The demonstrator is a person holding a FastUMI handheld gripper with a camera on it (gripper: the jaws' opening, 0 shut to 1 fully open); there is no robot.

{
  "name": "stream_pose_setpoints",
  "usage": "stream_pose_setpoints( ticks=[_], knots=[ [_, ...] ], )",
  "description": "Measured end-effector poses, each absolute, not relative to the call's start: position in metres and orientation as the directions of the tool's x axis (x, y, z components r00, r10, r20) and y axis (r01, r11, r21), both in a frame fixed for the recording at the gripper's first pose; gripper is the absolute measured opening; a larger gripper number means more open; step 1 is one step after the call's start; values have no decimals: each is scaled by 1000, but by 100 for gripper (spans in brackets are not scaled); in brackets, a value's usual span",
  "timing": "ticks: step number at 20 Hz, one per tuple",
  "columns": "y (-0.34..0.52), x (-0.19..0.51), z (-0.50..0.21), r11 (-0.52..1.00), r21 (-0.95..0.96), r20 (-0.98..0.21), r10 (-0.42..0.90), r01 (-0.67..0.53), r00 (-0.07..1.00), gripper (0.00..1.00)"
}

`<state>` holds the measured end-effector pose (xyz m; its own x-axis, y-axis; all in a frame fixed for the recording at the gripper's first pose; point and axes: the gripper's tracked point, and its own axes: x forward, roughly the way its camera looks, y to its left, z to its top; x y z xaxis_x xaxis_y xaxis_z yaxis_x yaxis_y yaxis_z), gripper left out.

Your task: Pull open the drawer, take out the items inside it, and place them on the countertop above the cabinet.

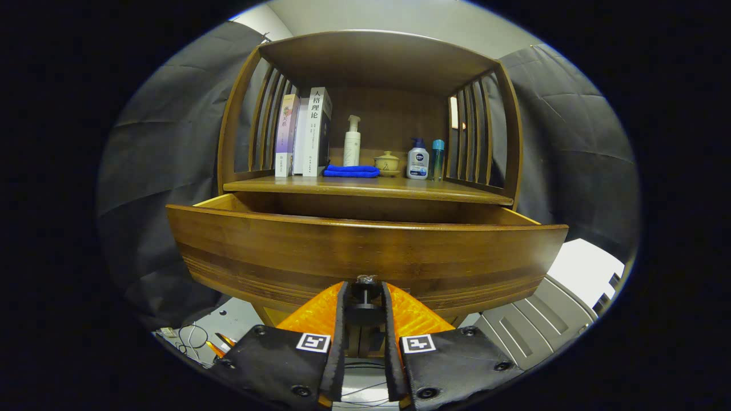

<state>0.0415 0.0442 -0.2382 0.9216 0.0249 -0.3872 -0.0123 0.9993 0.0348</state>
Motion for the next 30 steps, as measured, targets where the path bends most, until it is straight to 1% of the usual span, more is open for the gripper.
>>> stream_pose_setpoints(
  ticks=[2, 6, 8, 10, 12, 16, 18, 21, 24, 27, 28, 30],
  knots=[
    [43, 44, -238, 999, 46, -383, 20, -3, 923, 32],
    [44, 41, -238, 998, 55, -389, 40, -21, 920, 32],
    [45, 43, -236, 998, 54, -393, 58, -40, 918, 32],
    [44, 42, -227, 997, 49, -368, 76, -62, 927, 31],
    [29, 41, -209, 999, 34, -332, 22, -11, 943, 30],
    [3, 33, -148, 992, 78, -255, -77, 99, 964, 76],
    [-2, 44, -126, 993, 63, -238, -87, 105, 967, 100],
    [-4, 72, -105, 992, 38, -252, -104, 118, 962, 98],
    [-10, 96, -118, 986, -7, -385, -157, 167, 910, 100],
    [-12, 120, -142, 984, -84, -521, -178, 157, 835, 99],
    [-13, 121, -157, 984, -94, -570, -176, 149, 803, 98],
    [-3, 124, -180, 991, -45, -645, -124, 125, 754, 98]
  ],
)
